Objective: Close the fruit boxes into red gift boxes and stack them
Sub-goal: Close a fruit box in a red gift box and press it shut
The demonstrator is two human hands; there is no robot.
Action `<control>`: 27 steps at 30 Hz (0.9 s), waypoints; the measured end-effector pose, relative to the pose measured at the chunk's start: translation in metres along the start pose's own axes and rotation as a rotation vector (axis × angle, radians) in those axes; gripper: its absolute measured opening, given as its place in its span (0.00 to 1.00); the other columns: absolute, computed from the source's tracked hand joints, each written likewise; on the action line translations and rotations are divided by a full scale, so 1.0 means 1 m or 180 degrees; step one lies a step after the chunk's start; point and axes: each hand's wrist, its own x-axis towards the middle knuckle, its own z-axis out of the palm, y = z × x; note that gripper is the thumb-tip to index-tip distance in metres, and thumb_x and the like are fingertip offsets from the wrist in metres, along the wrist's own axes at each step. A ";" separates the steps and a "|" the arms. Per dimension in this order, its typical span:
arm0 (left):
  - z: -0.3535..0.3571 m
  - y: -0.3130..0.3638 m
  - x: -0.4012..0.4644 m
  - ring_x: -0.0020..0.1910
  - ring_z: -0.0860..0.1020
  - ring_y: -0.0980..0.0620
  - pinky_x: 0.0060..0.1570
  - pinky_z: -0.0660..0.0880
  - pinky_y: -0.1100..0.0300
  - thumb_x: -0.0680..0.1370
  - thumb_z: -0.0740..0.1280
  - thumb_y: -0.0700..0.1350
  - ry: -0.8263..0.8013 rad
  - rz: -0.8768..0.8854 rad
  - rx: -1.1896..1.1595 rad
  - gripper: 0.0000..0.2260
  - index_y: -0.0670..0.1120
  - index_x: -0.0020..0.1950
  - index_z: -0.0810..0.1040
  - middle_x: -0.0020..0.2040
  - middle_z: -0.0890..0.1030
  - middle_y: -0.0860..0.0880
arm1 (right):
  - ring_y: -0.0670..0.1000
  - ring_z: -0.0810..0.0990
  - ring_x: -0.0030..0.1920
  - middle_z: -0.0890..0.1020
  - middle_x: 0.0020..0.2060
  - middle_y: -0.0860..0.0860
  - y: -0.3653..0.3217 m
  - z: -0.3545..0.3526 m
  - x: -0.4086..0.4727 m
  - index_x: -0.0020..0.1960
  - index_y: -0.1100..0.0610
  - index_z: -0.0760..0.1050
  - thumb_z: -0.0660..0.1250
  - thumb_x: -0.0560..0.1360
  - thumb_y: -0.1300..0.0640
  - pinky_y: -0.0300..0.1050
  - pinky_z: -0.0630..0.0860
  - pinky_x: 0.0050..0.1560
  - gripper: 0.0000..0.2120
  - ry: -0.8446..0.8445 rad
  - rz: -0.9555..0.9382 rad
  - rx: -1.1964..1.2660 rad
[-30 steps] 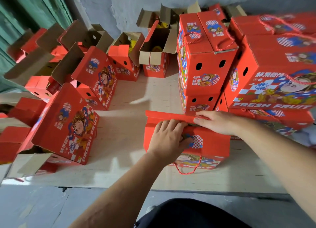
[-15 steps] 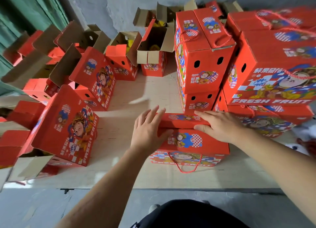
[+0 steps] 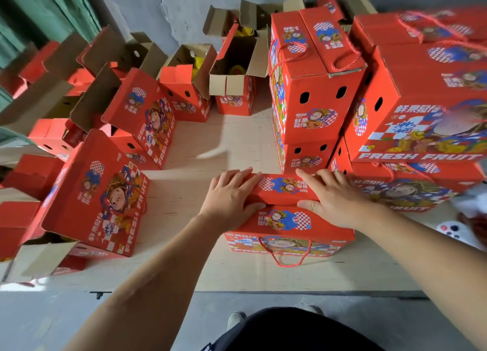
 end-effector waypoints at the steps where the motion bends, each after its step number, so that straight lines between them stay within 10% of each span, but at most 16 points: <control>1: 0.002 -0.001 -0.003 0.79 0.59 0.44 0.77 0.59 0.41 0.78 0.53 0.74 -0.0046 0.0031 -0.0086 0.37 0.59 0.84 0.57 0.83 0.61 0.52 | 0.61 0.61 0.72 0.59 0.75 0.52 0.000 -0.002 0.000 0.79 0.36 0.29 0.34 0.69 0.19 0.63 0.62 0.73 0.43 -0.0104 0.0008 0.0044; 5: 0.007 0.003 -0.009 0.82 0.53 0.44 0.81 0.46 0.41 0.78 0.51 0.76 -0.0080 -0.0087 -0.0353 0.38 0.60 0.84 0.54 0.84 0.57 0.52 | 0.62 0.52 0.77 0.51 0.78 0.50 -0.003 -0.005 0.000 0.77 0.33 0.26 0.37 0.70 0.18 0.67 0.53 0.77 0.42 -0.0376 0.0115 0.0094; 12: -0.021 0.002 0.015 0.66 0.73 0.42 0.68 0.65 0.46 0.74 0.52 0.79 -0.0128 -0.0011 0.0274 0.38 0.61 0.79 0.65 0.70 0.76 0.52 | 0.59 0.66 0.75 0.65 0.78 0.49 0.004 -0.027 -0.008 0.83 0.36 0.45 0.39 0.69 0.19 0.59 0.66 0.74 0.45 -0.0115 -0.0071 0.0225; 20: -0.003 0.007 0.008 0.67 0.70 0.44 0.71 0.64 0.48 0.75 0.47 0.78 -0.0073 -0.0128 0.0386 0.40 0.58 0.81 0.61 0.69 0.73 0.51 | 0.66 0.57 0.77 0.55 0.79 0.59 -0.028 0.003 -0.026 0.85 0.47 0.46 0.48 0.79 0.28 0.65 0.55 0.78 0.41 0.0578 0.0545 -0.0238; 24: -0.002 0.004 0.010 0.69 0.70 0.44 0.72 0.66 0.47 0.74 0.48 0.79 -0.0172 -0.0180 0.0072 0.41 0.58 0.82 0.61 0.70 0.73 0.51 | 0.64 0.74 0.59 0.72 0.64 0.55 -0.078 0.027 -0.059 0.73 0.52 0.71 0.61 0.79 0.38 0.58 0.70 0.57 0.28 0.1508 -0.0231 0.0073; 27: -0.004 0.007 0.008 0.67 0.72 0.43 0.70 0.68 0.46 0.73 0.47 0.79 -0.0210 -0.0201 0.0174 0.41 0.59 0.80 0.62 0.67 0.74 0.50 | 0.58 0.74 0.60 0.73 0.64 0.51 -0.089 0.030 -0.067 0.73 0.51 0.71 0.59 0.77 0.30 0.55 0.73 0.60 0.34 0.1212 -0.0367 0.0093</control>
